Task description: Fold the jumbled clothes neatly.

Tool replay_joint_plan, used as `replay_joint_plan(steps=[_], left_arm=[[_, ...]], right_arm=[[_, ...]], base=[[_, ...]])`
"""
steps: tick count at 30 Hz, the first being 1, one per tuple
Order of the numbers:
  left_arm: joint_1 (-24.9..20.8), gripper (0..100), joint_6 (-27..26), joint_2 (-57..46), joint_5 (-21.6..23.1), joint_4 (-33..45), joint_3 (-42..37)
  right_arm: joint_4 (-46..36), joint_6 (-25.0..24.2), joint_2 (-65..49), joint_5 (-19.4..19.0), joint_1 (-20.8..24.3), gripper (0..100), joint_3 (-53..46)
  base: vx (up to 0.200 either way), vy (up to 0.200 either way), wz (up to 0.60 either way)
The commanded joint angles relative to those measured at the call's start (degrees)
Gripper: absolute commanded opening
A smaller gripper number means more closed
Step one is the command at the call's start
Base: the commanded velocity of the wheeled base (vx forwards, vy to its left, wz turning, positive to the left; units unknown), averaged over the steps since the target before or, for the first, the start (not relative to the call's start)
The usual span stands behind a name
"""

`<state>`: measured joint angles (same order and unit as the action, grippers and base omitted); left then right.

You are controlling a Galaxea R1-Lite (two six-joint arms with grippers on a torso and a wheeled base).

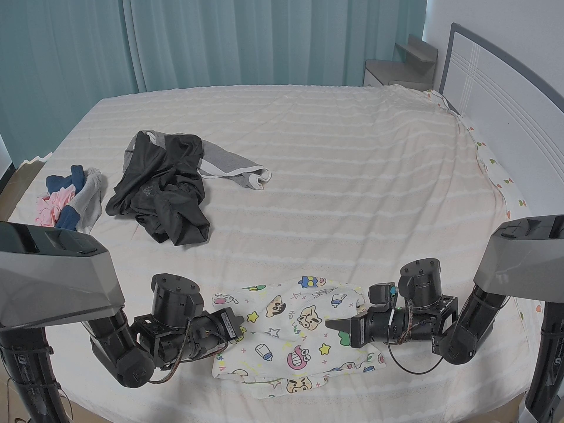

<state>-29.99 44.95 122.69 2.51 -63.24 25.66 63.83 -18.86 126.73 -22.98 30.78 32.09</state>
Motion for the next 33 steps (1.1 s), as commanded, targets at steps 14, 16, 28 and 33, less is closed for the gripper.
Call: replay_joint_plan(steps=[14,16,28,33], left_arm=[[0.5,0,-0.2,-0.3,-2.0,0.3,0.0],[0.9,0,-0.2,-0.3,-2.2,0.2,0.0],[3.4,0,-1.7,0.8,-2.1,0.2,-0.5],[4.9,0,-1.7,0.8,-2.1,0.1,-0.8]], right_arm=[[-0.5,-0.1,0.1,0.4,0.6,0,0.0],[-0.5,-0.2,0.2,0.5,0.6,0,-0.1],[-0.4,-0.2,0.7,0.4,0.7,0,0.1],[-0.3,-0.2,1.5,0.5,1.8,0,0.6]], base=[[0.000,0.000,0.00],[0.000,0.100,0.00],[0.000,0.200,0.00],[0.000,0.200,0.00]])
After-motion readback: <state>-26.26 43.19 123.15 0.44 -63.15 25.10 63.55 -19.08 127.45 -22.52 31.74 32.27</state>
